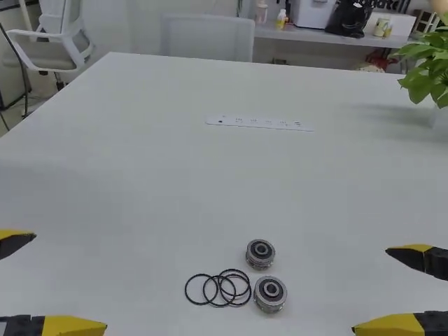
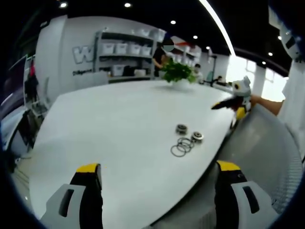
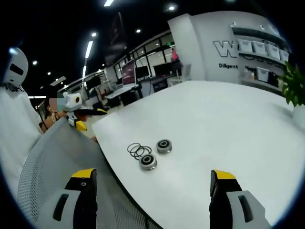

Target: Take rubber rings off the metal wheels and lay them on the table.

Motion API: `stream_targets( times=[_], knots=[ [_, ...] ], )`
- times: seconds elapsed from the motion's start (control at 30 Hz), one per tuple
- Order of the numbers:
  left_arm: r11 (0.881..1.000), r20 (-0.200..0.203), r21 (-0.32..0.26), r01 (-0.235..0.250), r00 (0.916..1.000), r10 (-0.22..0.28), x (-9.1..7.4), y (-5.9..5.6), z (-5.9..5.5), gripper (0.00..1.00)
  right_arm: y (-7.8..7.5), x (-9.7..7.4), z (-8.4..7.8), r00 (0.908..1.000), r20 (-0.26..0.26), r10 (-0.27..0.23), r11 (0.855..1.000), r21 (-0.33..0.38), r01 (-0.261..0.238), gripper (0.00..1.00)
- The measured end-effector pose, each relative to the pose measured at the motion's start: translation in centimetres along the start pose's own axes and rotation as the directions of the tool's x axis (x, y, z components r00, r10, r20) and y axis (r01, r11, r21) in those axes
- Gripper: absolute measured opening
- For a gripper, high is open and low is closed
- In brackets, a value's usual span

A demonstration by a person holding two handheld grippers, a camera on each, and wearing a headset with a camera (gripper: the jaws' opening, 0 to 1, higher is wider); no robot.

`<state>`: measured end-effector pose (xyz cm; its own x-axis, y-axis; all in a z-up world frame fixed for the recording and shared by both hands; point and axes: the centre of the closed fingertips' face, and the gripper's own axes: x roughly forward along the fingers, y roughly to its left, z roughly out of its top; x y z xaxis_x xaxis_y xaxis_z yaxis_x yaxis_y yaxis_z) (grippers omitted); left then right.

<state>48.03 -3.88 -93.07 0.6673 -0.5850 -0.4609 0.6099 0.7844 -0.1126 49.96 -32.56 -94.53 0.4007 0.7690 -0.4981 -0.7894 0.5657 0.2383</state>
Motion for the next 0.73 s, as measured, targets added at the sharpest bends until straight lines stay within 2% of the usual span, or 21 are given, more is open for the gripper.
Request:
stream_targets(
  times=[0.37, 0.73],
  knots=[
    [1.000, -0.010, -0.009, -0.010, 0.9999, 0.010, 0.0, 0.3, -0.4, 0.98, -0.1, 0.3, -2.8, 0.9946, -0.103, -0.007, 1.000, 0.020, 0.009, 0.99],
    [1.000, -0.016, -0.013, -0.017, 0.9997, 0.017, -0.1, 0.3, -0.5, 0.96, 0.1, 0.3, -3.4, 0.9916, -0.129, -0.006, 1.000, 0.022, 0.009, 0.99]
  ],
)
